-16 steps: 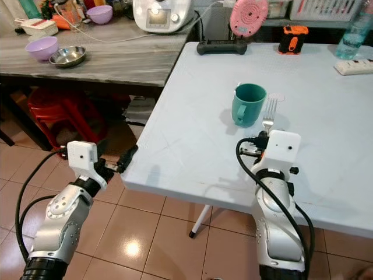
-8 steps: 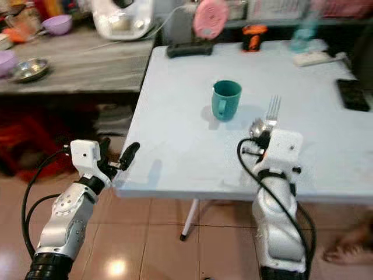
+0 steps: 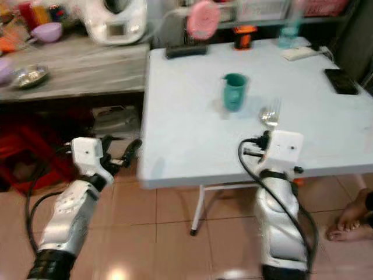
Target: Setting the table
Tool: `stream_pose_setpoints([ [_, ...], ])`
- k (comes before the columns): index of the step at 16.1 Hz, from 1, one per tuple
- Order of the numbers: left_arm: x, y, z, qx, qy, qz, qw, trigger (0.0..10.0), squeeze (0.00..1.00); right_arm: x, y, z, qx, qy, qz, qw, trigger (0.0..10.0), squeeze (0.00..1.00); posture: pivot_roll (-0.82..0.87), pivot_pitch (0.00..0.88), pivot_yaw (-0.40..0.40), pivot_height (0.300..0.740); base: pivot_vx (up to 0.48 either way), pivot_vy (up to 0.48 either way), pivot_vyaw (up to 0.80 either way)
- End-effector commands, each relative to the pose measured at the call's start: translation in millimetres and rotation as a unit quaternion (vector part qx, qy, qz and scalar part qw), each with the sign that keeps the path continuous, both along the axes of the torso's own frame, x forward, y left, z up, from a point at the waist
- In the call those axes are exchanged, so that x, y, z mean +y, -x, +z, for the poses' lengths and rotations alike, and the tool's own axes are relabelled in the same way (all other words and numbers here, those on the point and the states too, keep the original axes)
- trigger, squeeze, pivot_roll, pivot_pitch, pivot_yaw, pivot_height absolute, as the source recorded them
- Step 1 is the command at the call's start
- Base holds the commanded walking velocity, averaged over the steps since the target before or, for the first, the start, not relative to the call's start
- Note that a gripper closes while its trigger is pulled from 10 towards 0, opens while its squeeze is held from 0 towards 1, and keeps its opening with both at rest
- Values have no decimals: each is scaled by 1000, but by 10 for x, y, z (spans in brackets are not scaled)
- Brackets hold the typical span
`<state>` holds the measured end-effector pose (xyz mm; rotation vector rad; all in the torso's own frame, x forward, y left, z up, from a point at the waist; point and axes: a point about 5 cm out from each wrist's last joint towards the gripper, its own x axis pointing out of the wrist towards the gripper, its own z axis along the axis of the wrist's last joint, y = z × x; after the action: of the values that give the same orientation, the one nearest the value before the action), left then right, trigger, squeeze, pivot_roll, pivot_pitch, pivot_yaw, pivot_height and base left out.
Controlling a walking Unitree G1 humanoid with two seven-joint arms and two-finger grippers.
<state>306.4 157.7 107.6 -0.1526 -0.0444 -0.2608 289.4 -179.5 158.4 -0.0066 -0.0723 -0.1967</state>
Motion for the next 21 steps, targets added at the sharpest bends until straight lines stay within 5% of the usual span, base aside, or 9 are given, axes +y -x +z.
stream_pose_setpoints([
  [1,21,-16,6,-2,-4,12,1000,10000,0,-16,-1,26,-7,6,-1,1000,10000,0,-141,63,82,740,0,405,0],
  [15,72,-75,-19,-1,-16,38,999,10000,0,-30,-4,-26,-6,3,-2,1000,10000,0,-136,50,81,740,0,401,704],
  [21,50,-63,-20,-8,-25,28,999,10000,0,-63,-10,-43,-3,-1,-11,1000,10000,0,-136,50,81,740,0,264,-104],
])
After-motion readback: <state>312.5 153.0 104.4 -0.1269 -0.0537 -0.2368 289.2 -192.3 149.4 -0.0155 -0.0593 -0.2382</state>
